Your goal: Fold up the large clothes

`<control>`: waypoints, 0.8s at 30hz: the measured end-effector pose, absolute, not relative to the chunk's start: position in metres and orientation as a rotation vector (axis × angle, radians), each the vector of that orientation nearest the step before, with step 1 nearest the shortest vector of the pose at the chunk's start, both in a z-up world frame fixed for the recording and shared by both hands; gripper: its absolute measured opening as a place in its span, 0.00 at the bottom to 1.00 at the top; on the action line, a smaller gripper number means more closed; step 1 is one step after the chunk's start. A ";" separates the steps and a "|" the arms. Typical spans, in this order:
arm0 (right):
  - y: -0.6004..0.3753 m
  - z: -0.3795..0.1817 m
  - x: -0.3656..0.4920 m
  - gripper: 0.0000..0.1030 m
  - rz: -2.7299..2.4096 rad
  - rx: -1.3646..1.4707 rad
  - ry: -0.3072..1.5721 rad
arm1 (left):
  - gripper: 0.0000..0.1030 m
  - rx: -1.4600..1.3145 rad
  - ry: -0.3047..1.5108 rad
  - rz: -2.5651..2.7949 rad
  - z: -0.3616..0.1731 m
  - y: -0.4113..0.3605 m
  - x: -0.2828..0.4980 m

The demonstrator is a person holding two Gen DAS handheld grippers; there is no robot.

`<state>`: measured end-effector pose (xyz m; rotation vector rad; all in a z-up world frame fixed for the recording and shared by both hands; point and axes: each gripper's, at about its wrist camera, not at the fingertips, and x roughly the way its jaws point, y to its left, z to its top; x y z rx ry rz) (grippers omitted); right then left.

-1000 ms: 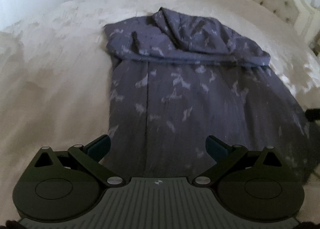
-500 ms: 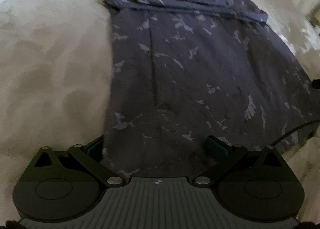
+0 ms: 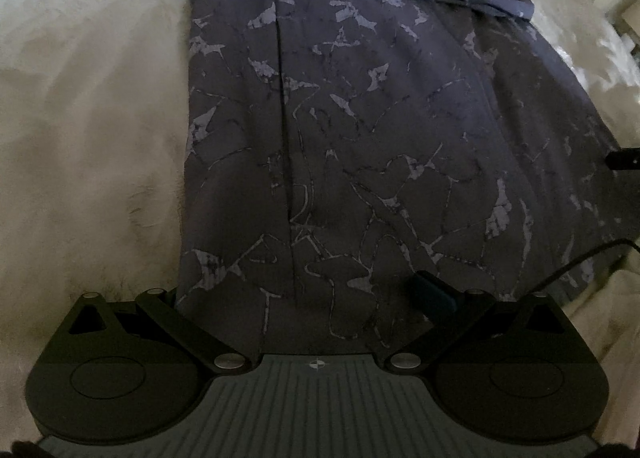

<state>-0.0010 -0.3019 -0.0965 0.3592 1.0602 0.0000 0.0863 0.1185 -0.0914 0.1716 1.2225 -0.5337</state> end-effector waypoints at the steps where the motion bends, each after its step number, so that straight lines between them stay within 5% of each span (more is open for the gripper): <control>1: -0.302 -0.098 0.001 1.00 0.020 0.374 1.074 | 1.00 0.169 1.228 -0.536 -0.091 0.119 0.087; 10: -0.299 -0.100 -0.005 1.00 0.158 0.482 1.138 | 0.97 0.108 1.236 -0.622 -0.087 0.125 0.076; 14: -0.300 -0.098 -0.009 1.00 0.224 0.548 1.131 | 0.63 0.063 1.204 -0.601 -0.085 0.130 0.075; 16: -0.303 -0.096 -0.012 0.90 0.245 0.583 1.109 | 0.46 -0.002 1.189 -0.597 -0.085 0.137 0.078; 18: -0.308 -0.097 -0.016 0.62 0.249 0.630 1.096 | 0.24 -0.067 1.168 -0.596 -0.084 0.143 0.078; 19: -0.312 -0.097 -0.018 0.56 0.229 0.629 1.090 | 0.20 -0.093 1.157 -0.601 -0.083 0.145 0.078; 21: -0.319 -0.098 -0.023 0.25 0.199 0.629 1.073 | 0.14 -0.118 1.121 -0.596 -0.079 0.146 0.076; 24: -0.336 -0.097 -0.032 0.20 0.221 0.738 1.003 | 0.12 -0.197 1.061 -0.598 -0.067 0.152 0.072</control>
